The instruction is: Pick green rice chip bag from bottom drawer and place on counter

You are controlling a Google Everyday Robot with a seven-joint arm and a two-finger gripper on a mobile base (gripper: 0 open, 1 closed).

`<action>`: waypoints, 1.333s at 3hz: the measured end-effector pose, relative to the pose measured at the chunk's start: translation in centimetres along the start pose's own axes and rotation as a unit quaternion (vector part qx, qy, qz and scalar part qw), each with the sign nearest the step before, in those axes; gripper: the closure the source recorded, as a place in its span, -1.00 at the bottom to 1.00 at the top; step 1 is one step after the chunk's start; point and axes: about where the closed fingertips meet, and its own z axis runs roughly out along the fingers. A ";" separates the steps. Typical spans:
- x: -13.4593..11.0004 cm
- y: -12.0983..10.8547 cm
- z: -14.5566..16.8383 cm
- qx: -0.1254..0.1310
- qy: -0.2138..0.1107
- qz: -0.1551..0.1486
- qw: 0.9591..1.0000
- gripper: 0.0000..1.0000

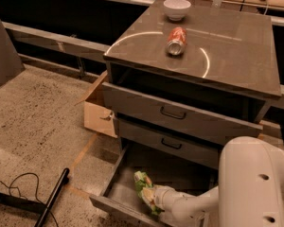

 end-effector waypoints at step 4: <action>-11.9 2.6 -10.7 -0.072 -0.080 -0.040 0.993 1.00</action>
Offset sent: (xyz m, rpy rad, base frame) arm 0.0132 -0.0604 0.1780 0.1560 -0.2016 0.1892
